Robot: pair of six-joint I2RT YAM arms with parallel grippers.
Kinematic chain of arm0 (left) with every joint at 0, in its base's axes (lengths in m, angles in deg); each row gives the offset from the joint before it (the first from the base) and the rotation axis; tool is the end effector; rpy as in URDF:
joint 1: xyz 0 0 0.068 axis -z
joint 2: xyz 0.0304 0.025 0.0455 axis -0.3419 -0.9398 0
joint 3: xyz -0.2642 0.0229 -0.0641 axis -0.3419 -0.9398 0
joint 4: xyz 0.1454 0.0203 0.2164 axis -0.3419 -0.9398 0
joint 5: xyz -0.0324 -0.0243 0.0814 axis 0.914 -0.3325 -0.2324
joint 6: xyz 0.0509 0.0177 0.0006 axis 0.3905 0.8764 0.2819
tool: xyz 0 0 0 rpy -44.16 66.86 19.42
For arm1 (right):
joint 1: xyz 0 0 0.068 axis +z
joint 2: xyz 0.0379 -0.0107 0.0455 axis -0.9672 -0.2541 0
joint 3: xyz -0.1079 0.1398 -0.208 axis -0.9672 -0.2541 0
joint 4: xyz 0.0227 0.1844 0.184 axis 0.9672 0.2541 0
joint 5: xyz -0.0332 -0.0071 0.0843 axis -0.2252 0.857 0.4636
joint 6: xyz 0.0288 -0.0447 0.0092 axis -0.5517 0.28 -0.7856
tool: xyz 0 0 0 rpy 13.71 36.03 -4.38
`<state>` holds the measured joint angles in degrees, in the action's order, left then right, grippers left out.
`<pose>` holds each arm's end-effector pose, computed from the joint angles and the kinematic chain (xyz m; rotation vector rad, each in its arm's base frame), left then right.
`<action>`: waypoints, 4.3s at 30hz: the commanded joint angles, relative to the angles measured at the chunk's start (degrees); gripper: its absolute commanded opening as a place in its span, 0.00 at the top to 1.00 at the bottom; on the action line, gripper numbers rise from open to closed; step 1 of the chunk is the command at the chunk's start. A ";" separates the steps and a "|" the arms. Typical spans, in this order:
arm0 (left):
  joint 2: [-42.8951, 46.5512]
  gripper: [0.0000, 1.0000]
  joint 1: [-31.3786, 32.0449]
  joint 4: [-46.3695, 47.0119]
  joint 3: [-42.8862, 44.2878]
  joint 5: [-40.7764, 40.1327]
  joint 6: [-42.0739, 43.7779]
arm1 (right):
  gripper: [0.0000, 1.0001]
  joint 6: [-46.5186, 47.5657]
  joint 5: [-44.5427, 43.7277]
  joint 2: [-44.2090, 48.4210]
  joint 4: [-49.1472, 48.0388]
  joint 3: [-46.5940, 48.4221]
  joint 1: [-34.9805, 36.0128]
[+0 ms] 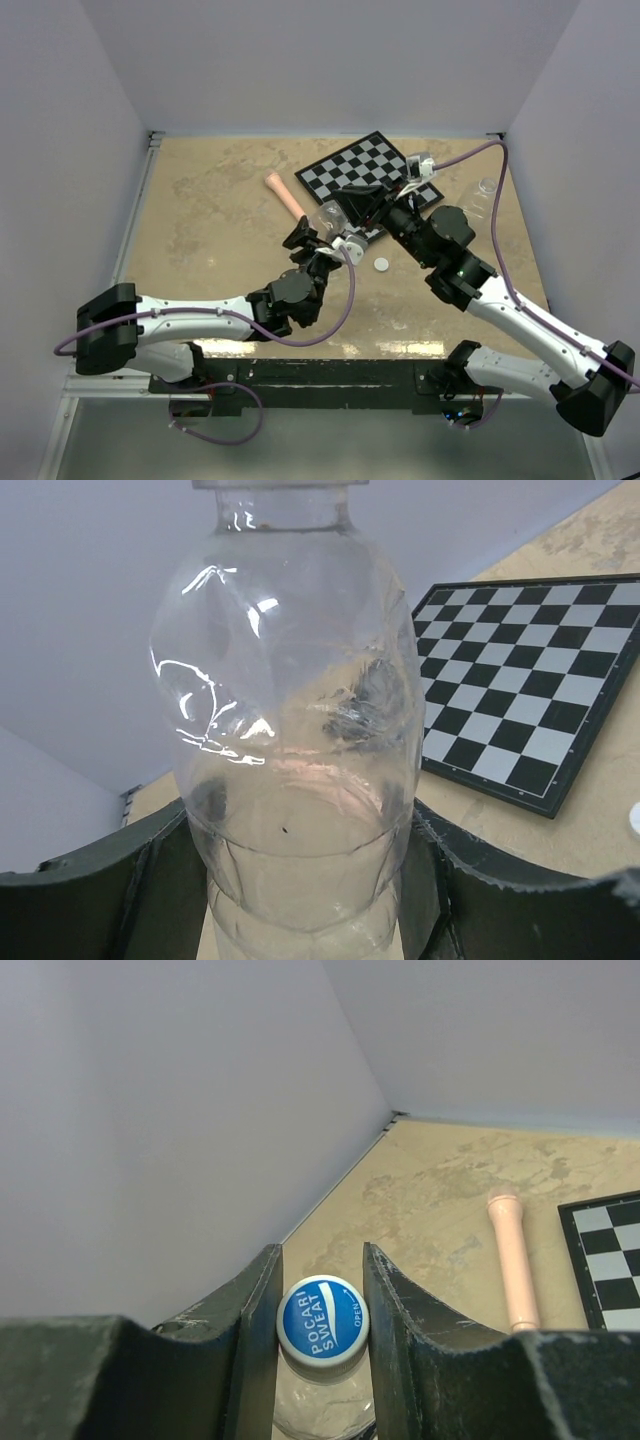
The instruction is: Screw on the bottle caps
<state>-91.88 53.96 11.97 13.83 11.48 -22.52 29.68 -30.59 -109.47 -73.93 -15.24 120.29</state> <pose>0.1109 -0.2723 0.3060 0.5031 1.4007 0.2224 0.1674 0.1648 0.3952 -0.1445 1.4431 1.0497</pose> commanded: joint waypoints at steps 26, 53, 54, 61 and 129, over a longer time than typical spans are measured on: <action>25.88 1.00 -27.90 -20.38 -10.62 85.47 -45.06 | 0.26 8.67 37.40 9.16 -8.49 -3.76 -8.89; 25.00 1.00 -28.07 -13.95 -9.75 104.82 -40.22 | 0.42 7.97 54.28 6.26 -16.14 -3.76 -8.89; 24.91 1.00 -28.07 -14.04 -9.75 104.91 -40.14 | 0.43 7.70 54.55 6.17 -16.66 -3.76 -8.89; 24.30 1.00 -27.99 -14.39 -9.05 105.70 -39.61 | 0.47 5.85 56.22 4.85 -19.21 -3.84 -8.89; 24.73 1.00 -8.83 -28.28 -4.39 57.27 -27.92 | 0.39 15.17 46.55 5.90 -8.41 -3.58 -7.13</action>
<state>-67.29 45.64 -17.52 6.73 66.76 -49.36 45.22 16.92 -103.96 -81.42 -19.13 113.45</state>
